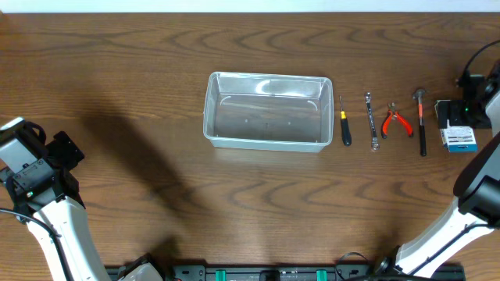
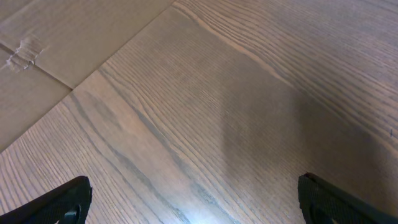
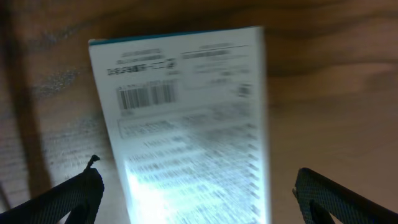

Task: Pack container
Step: 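Grasp the white-blue box with the right gripper and lift it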

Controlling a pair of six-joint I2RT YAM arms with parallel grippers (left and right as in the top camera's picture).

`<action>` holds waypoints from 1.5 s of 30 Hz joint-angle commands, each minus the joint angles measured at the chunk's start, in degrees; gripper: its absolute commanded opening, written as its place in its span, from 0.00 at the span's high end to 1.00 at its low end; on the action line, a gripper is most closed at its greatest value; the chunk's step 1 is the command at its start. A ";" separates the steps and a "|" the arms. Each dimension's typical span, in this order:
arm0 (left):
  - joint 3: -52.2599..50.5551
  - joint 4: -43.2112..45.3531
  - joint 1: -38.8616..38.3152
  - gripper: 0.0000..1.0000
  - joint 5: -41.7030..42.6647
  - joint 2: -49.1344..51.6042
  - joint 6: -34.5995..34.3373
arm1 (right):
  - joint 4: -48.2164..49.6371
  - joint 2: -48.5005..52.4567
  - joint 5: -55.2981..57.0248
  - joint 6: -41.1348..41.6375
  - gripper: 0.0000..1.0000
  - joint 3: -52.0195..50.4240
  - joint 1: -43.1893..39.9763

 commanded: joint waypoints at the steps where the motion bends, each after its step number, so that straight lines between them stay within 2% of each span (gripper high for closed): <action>1: 0.50 -0.15 0.28 0.02 0.33 0.22 0.57 | 0.37 2.38 -2.43 -1.36 0.01 -0.07 -0.04; 12: 0.50 -0.17 0.28 0.02 0.33 0.22 0.57 | 1.92 4.42 -2.51 -0.94 0.01 -0.07 -0.63; 15: 0.50 -0.15 0.28 0.02 0.33 0.22 0.57 | 1.99 4.42 -2.49 1.53 0.05 -0.07 -0.63; 17: 0.50 -0.15 0.28 0.02 0.33 0.22 0.57 | 2.01 4.44 -2.51 3.19 0.01 -0.07 -0.61; 23: 0.50 -0.15 0.28 0.02 0.33 0.22 0.57 | 2.12 5.01 -2.51 5.57 0.01 -0.07 -0.83; 33: 0.50 -0.15 0.28 0.02 0.33 0.22 0.57 | 2.19 5.44 -5.90 5.53 0.01 -0.07 -2.84; 45: 0.50 -0.15 0.28 0.02 0.33 0.22 0.57 | 3.17 7.74 -11.04 1.68 0.01 -0.07 -4.76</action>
